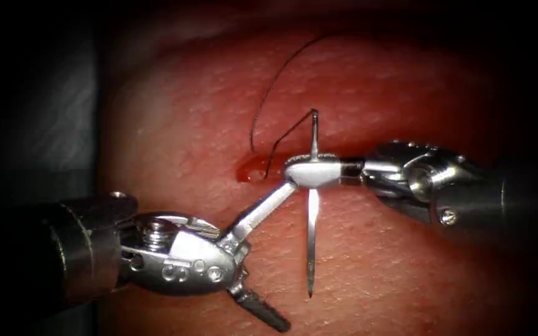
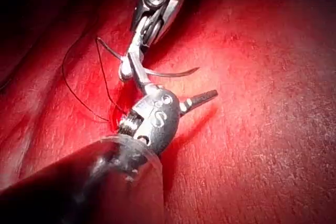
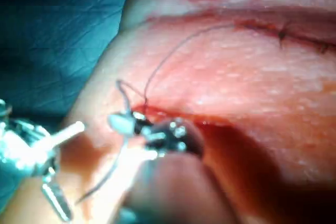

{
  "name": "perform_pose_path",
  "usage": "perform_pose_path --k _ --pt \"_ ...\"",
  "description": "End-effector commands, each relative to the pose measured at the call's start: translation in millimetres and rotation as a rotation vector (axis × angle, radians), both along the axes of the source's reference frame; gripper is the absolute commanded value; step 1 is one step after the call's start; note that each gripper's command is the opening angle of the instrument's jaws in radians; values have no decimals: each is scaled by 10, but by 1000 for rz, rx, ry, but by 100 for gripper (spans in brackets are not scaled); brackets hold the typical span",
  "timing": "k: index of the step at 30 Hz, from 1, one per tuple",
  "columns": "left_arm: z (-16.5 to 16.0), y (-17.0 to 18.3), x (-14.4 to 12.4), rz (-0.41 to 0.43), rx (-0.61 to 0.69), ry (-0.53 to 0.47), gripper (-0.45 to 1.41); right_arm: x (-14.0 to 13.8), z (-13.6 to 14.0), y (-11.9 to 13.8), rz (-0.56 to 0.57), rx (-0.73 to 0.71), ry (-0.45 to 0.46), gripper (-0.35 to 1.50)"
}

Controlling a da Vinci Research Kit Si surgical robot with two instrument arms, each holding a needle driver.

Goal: Wound Closure

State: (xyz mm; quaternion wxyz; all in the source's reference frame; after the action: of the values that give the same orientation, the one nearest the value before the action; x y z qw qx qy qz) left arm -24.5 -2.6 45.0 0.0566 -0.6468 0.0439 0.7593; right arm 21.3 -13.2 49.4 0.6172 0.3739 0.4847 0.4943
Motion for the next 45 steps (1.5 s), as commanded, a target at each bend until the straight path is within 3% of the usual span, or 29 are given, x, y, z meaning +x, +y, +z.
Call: perform_pose_path --k 1,4,7,8,16,23,35,36,37,41,42,45 --pt "5 -1 -3 -1 27 -5 123 4 4 -7 1 -3 -3 -35" --pt "3 2 3 -27 124 -1 103 3 2 -6 0 -30 -2 -35" --pt "1 6 10 -64 232 -1 61 4 2 -6 -15 -81 3 -35" --pt "1 10 14 -80 287 -2 32 5 2 -6 -18 -116 4 -35" --pt "13 23 24 -169 344 45 -45 9 6 4 -53 -372 -2 -35" --pt "29 32 35 -258 374 113 -45 13 14 15 -80 -487 6 -35" --pt "73 26 42 -352 432 346 -45 14 14 19 -114 -628 14 -35" --pt "76 26 42 -358 430 366 -28 14 14 20 -116 -639 14 -35" --pt "78 26 42 -366 428 386 -23 14 14 20 -118 -651 14 -35" --pt "85 33 41 -374 445 501 -35 15 13 21 -123 -696 15 -35" --pt "85 34 40 -379 447 510 -45 15 13 22 -124 -701 15 -35" --pt "88 38 36 -376 468 531 -45 15 12 22 -123 -718 16 -35"
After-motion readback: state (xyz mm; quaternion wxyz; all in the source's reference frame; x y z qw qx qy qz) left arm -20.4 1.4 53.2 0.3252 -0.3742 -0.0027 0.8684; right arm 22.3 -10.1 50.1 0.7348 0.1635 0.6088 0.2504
